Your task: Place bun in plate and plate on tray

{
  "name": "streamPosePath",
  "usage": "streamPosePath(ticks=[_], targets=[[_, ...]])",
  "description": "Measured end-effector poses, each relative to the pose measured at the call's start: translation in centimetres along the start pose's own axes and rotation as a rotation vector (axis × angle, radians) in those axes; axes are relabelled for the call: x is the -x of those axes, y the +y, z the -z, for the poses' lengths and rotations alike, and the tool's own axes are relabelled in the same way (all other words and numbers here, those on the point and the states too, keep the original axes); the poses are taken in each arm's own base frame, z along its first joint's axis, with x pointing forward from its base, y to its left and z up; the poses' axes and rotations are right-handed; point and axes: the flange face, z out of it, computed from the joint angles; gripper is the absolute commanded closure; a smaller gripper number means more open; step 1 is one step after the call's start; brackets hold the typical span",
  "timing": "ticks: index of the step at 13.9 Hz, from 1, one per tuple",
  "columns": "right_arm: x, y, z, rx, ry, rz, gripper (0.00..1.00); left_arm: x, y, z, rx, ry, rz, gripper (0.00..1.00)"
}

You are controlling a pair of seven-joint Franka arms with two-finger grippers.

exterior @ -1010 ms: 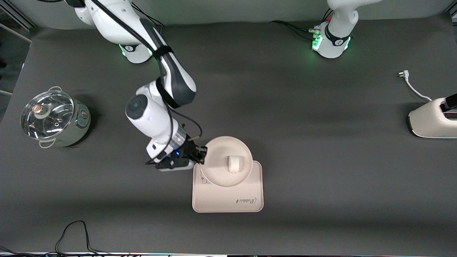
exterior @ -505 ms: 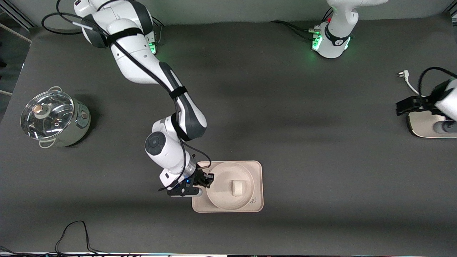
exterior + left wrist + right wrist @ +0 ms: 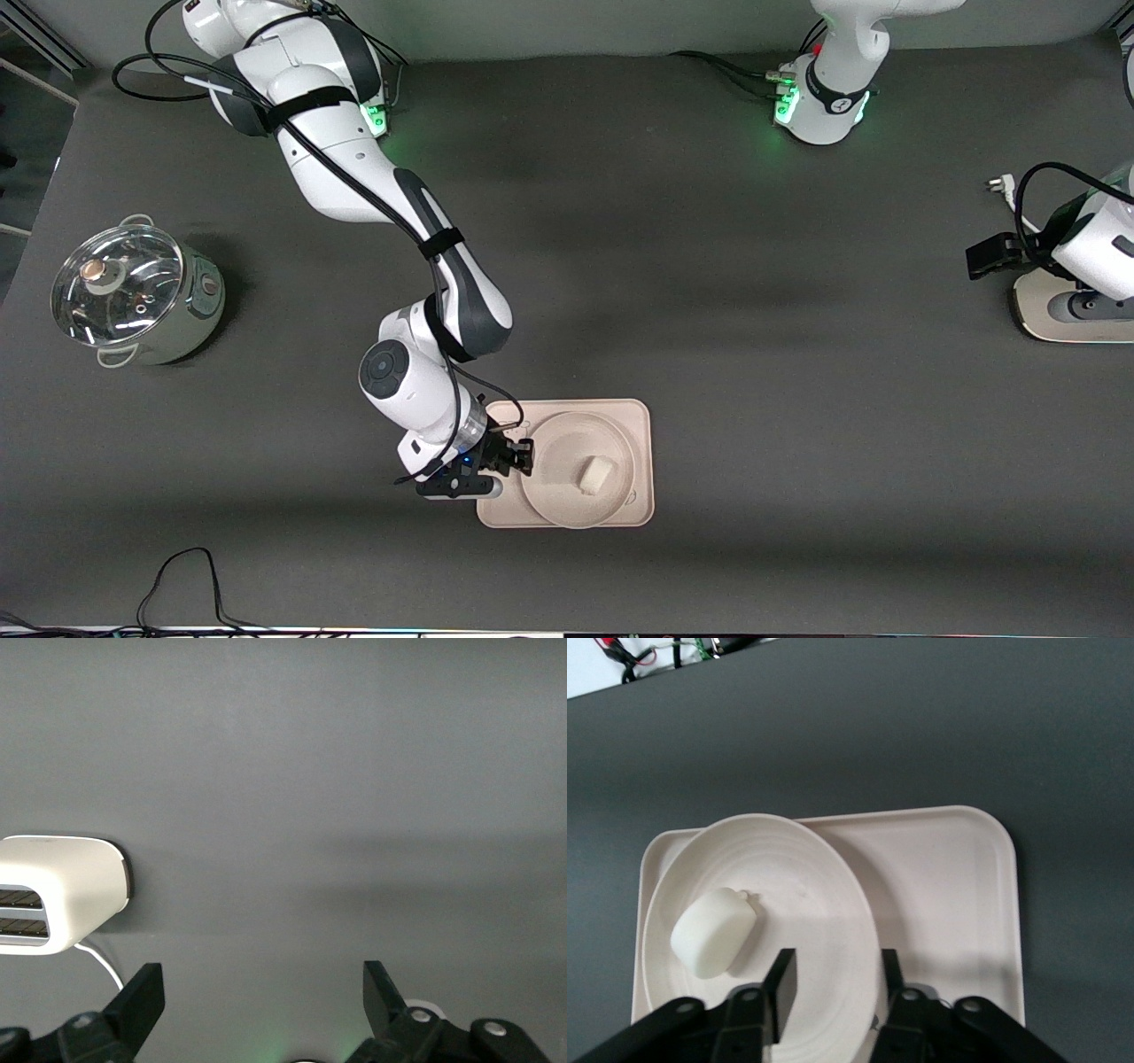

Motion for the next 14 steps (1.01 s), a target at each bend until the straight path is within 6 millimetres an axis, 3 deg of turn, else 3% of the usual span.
streamPosePath(ticks=[3,5,7,9,11,14], targets=[[-0.4,-1.1,2.8,-0.002,-0.060,0.012,0.00,0.0,-0.5,-0.3,0.001,-0.007,0.008,0.00],[-1.0,-1.3,7.0,0.004,-0.116,0.055,0.00,0.1,-1.0,-0.4,0.002,-0.015,0.018,0.00],[-1.5,1.1,12.3,0.028,-0.157,0.089,0.00,0.1,-1.1,-0.5,0.002,-0.018,0.020,0.00],[-1.4,5.2,18.3,0.060,-0.193,0.093,0.00,0.1,-1.1,-0.5,0.002,-0.017,0.020,0.00],[-0.2,8.9,24.7,0.117,-0.235,0.103,0.00,0.1,-1.1,-0.4,0.002,-0.014,0.024,0.00],[2.7,12.1,34.1,0.168,-0.276,0.115,0.00,-0.1,-0.8,-0.3,0.003,-0.002,0.028,0.00]])
